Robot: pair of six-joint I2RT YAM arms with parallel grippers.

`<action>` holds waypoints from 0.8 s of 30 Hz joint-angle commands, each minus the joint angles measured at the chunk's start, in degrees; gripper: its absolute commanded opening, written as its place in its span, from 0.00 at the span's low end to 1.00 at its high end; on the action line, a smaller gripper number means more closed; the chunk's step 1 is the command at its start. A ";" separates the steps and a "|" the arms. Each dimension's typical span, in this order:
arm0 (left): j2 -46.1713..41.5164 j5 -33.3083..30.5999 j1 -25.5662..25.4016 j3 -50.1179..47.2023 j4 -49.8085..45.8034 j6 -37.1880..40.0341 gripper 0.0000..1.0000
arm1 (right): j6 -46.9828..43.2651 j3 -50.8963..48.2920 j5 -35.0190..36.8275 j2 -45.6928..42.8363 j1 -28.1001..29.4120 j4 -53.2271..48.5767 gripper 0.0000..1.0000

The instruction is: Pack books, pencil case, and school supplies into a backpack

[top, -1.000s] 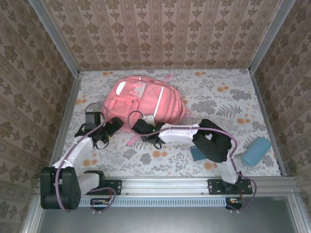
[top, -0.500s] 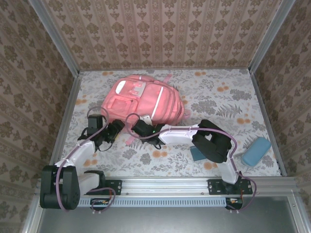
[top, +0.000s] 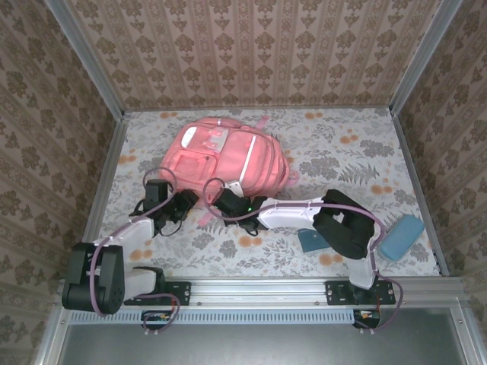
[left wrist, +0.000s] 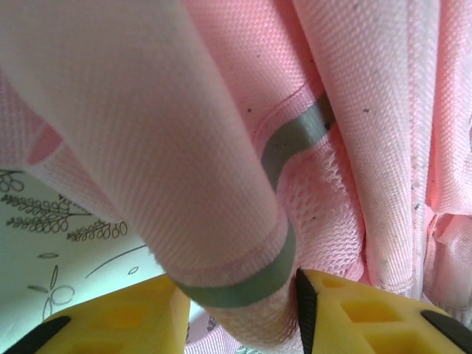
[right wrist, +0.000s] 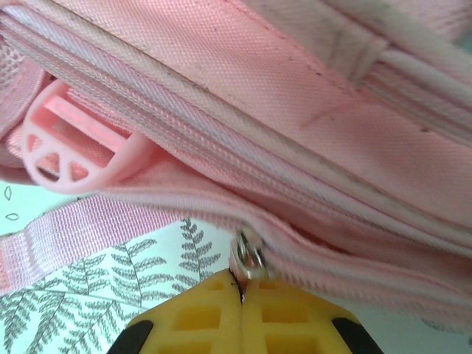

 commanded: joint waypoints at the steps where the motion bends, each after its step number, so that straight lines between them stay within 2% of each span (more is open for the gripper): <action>1: 1.77 -1.85 -0.30 1.34 3.00 -0.23 0.38 | 2.05 -1.14 0.41 -4.69 0.08 0.97 0.00; 6: 3.76 -0.35 -0.30 1.91 6.13 -0.89 0.17 | 3.06 -0.95 0.75 -6.00 0.08 -0.70 0.00; 9: 4.05 0.41 -0.24 2.60 6.52 -0.71 0.00 | 4.35 -0.31 2.89 -6.23 -0.01 -3.92 0.00; 13: 3.38 0.59 -0.30 3.62 5.05 0.63 0.00 | 7.69 0.76 6.91 -6.91 -0.14 -10.30 0.00; 16: 2.90 1.15 -0.35 3.93 4.56 0.93 0.00 | 7.51 1.37 4.93 -7.02 -0.27 -12.34 0.00; 18: 2.74 2.17 -0.36 4.24 4.71 1.08 0.00 | 7.03 2.81 2.38 -6.19 -0.03 -13.45 0.10; 20: 2.12 3.24 -0.45 4.70 4.80 1.00 0.00 | 7.14 4.02 0.37 -4.98 0.55 -13.73 0.27; 22: 1.15 3.88 -0.78 5.44 4.38 1.23 0.00 | 8.52 5.08 0.56 -3.86 1.00 -14.00 0.40; 24: 0.02 4.13 -1.27 6.49 3.00 1.78 0.00 | 9.99 5.94 1.10 -2.90 1.05 -14.21 0.44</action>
